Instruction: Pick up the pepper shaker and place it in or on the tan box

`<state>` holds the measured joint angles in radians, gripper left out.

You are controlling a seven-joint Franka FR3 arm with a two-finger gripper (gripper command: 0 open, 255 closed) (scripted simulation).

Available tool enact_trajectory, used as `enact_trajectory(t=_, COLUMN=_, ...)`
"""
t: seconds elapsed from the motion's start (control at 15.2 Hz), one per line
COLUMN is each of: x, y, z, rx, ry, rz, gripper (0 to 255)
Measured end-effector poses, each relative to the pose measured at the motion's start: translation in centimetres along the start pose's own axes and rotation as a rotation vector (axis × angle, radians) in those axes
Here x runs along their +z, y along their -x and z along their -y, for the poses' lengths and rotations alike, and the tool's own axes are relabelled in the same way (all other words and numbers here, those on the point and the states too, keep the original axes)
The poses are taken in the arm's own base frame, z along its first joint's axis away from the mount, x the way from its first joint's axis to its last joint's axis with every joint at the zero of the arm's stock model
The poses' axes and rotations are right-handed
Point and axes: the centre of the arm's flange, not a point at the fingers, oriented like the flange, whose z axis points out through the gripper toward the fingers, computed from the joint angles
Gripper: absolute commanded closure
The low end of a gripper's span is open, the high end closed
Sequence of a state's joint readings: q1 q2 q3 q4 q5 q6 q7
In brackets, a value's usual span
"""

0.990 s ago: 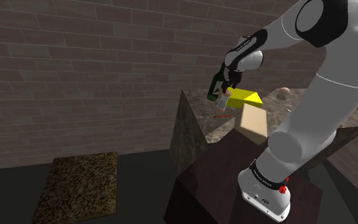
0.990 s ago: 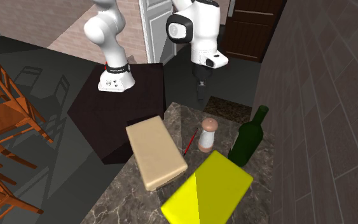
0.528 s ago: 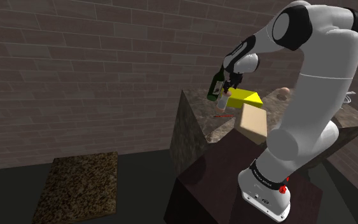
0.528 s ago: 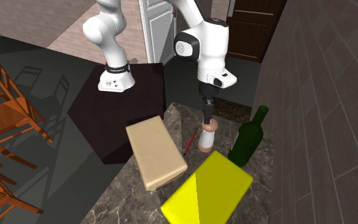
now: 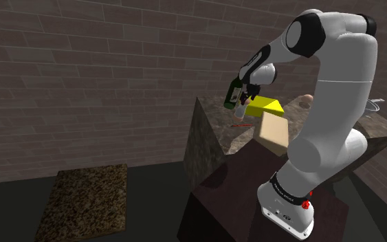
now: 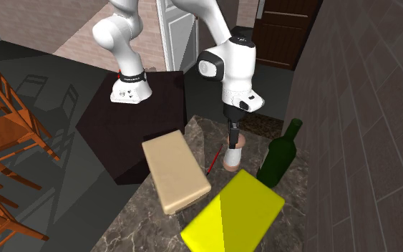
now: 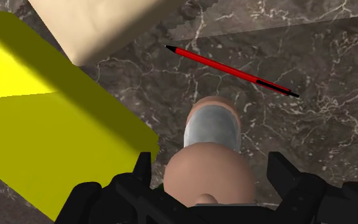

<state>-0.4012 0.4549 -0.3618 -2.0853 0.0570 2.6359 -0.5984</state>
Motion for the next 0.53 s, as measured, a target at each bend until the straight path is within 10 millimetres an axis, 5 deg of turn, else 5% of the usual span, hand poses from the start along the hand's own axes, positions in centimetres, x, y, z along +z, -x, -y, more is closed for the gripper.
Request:
enact_trajectory(t=0.33, x=0.15, y=0.0, z=-0.01, rx=0.0, ry=0.0, rz=0.0, gripper=0)
enact_trajectory(t=0.4, x=0.15, y=0.01, z=-0.01, rx=0.0, ry=0.0, rz=0.0, gripper=255)
enact_trajectory(t=0.53, x=0.12, y=0.0, z=-0.03, rx=0.0, ry=0.0, rz=-0.001, gripper=255)
